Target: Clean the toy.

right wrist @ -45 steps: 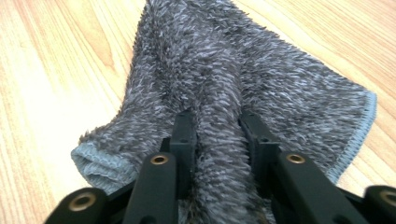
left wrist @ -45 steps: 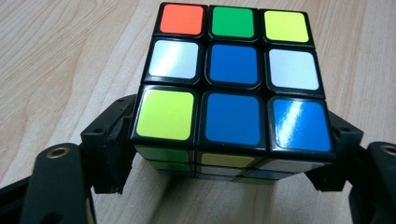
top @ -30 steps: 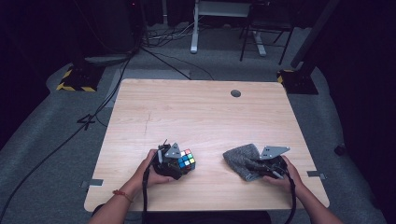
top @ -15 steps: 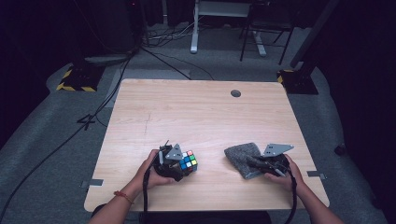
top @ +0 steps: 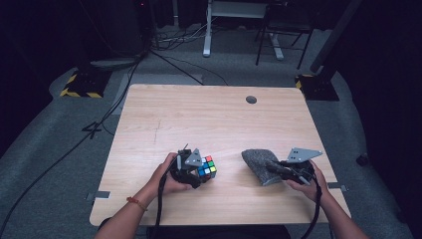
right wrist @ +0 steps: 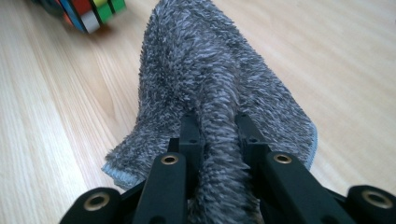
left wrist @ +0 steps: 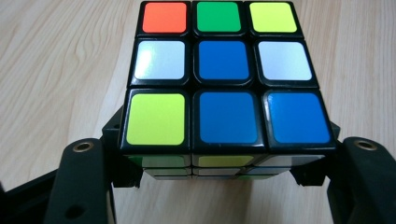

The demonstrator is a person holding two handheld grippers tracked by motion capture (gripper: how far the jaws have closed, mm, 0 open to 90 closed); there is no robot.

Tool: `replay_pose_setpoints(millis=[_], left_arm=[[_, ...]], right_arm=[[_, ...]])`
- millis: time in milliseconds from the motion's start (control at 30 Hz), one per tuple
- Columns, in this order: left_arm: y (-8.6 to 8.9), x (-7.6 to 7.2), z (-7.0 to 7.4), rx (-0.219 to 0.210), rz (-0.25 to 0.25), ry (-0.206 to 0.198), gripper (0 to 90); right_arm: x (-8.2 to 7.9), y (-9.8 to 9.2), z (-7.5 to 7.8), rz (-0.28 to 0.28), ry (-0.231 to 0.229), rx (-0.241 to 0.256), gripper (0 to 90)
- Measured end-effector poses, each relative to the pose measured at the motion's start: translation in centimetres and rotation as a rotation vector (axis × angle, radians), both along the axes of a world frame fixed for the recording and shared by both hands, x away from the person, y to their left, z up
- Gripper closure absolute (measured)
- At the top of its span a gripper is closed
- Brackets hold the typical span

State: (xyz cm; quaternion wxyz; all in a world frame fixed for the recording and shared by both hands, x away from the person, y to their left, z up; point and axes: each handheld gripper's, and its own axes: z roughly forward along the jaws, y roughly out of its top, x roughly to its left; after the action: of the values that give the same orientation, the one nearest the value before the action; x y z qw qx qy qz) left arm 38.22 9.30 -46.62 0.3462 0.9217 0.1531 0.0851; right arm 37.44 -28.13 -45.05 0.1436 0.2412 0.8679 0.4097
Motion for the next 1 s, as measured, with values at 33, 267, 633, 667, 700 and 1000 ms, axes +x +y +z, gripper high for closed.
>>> replay_pose_setpoints(millis=[33, 267, 633, 667, 700, 1000], left_arm=[[-0.5, 0.2, 0.2, 0.010, -0.008, -0.006, 33.8], [-3.5, 0.8, 0.7, 0.033, -0.046, -0.035, 33.8], [-6.8, 0.7, 1.6, 0.073, -0.092, -0.068, 33.8], [-7.1, 0.5, 1.6, 0.082, -0.090, -0.067, 33.8], [-7.3, 0.4, 1.6, 0.082, -0.093, -0.070, 33.9], [-7.4, 0.1, 1.3, 0.090, -0.075, -0.063, 33.9]], right_arm=[[0.0, 0.1, 0.5, 0.007, -0.010, -0.004, 76.6], [0.1, 1.9, 2.9, 0.046, -0.053, -0.010, 76.5], [0.4, 8.2, 5.0, 0.170, -0.052, -0.056, 76.3], [0.4, 8.2, 5.0, 0.170, -0.052, -0.056, 76.3], [0.3, 8.6, 5.0, 0.182, -0.050, -0.055, 76.3], [0.0, 10.2, 4.1, 0.167, -0.067, -0.109, 76.2]])
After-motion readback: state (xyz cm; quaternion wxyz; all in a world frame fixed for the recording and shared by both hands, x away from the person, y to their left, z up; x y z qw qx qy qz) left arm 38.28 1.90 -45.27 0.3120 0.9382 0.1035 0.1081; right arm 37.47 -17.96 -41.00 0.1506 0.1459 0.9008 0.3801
